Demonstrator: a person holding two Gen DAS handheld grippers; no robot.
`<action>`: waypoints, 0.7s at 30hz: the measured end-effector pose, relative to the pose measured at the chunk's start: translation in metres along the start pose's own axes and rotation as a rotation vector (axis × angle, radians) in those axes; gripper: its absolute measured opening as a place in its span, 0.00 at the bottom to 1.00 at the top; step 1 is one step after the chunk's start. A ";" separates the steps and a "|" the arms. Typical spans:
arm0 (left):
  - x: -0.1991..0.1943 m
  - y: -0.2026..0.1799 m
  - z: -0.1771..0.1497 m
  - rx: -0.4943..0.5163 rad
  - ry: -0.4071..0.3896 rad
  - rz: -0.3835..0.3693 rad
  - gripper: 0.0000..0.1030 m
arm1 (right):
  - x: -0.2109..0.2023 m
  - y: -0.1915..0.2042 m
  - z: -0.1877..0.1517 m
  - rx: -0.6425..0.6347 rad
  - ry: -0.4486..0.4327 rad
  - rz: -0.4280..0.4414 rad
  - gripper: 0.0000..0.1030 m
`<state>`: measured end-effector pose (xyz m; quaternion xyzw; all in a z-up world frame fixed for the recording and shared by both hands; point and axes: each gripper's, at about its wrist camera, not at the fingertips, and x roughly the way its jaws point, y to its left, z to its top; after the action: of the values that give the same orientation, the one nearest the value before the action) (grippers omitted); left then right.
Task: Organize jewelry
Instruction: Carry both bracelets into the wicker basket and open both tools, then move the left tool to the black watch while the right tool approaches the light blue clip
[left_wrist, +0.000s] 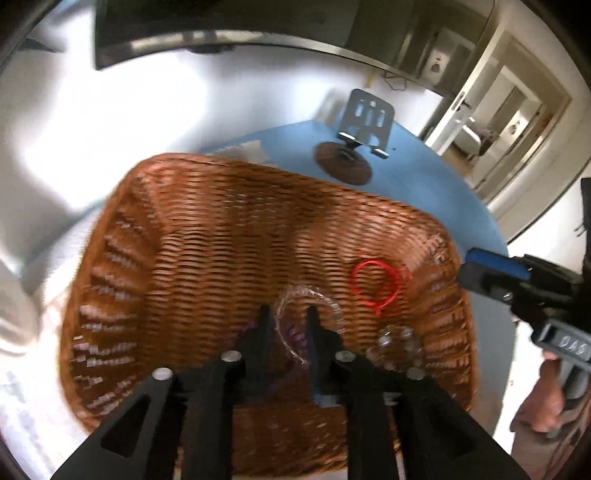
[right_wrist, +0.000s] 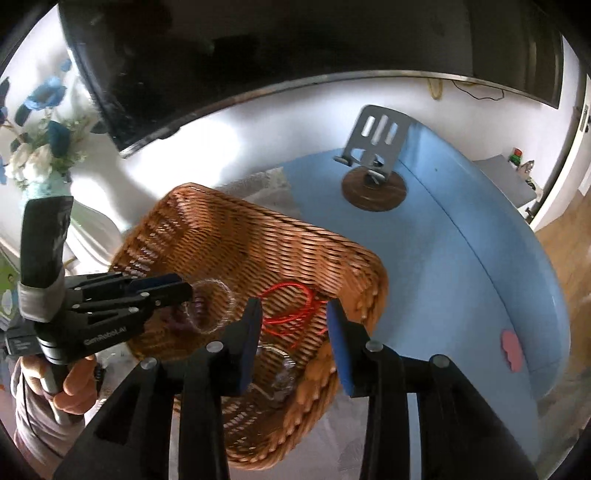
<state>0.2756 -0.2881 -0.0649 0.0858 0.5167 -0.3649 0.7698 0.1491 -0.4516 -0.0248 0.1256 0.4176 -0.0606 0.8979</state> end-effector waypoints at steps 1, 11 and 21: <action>-0.006 0.001 -0.002 0.005 -0.005 0.006 0.31 | -0.003 0.003 -0.001 -0.003 -0.003 0.010 0.38; -0.117 0.036 -0.045 -0.012 -0.162 0.053 0.36 | -0.040 0.058 -0.010 -0.067 -0.037 0.120 0.38; -0.200 0.102 -0.133 -0.136 -0.236 0.118 0.37 | -0.050 0.142 -0.041 -0.176 0.000 0.222 0.38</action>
<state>0.2047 -0.0528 0.0218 0.0200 0.4404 -0.2907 0.8492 0.1168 -0.3035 0.0130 0.0917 0.4050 0.0760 0.9065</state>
